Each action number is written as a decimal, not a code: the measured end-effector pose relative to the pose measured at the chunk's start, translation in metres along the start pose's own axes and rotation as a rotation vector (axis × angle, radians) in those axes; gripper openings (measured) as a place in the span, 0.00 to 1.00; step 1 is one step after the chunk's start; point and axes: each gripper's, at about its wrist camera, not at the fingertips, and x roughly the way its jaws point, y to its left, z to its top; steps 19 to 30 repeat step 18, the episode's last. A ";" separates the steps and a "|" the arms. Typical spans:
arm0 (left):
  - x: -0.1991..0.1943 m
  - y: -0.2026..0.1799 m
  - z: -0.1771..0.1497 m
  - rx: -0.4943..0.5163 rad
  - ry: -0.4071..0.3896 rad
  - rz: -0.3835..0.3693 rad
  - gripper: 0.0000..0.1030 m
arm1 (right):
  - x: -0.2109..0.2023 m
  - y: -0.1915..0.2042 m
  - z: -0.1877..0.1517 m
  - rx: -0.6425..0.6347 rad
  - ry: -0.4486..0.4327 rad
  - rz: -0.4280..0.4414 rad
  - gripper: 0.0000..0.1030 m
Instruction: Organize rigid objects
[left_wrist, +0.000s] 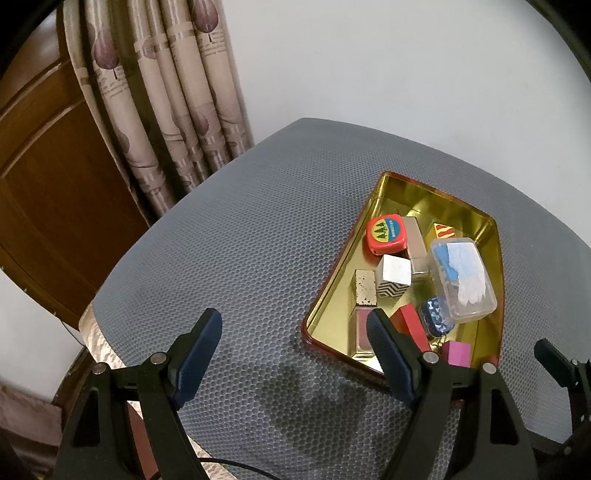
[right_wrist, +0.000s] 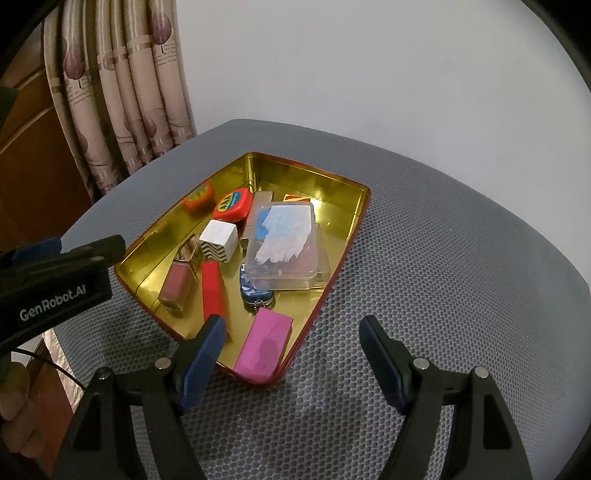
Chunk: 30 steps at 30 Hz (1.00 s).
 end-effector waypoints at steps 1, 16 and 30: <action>0.000 0.001 0.000 0.000 0.002 -0.004 0.75 | 0.000 0.000 0.000 0.000 -0.002 -0.001 0.75; -0.002 0.000 -0.001 0.008 -0.002 -0.025 0.75 | -0.003 0.000 0.002 0.001 -0.011 0.006 0.75; -0.002 0.000 -0.001 0.009 -0.003 -0.023 0.75 | -0.003 0.000 0.002 0.002 -0.011 0.006 0.75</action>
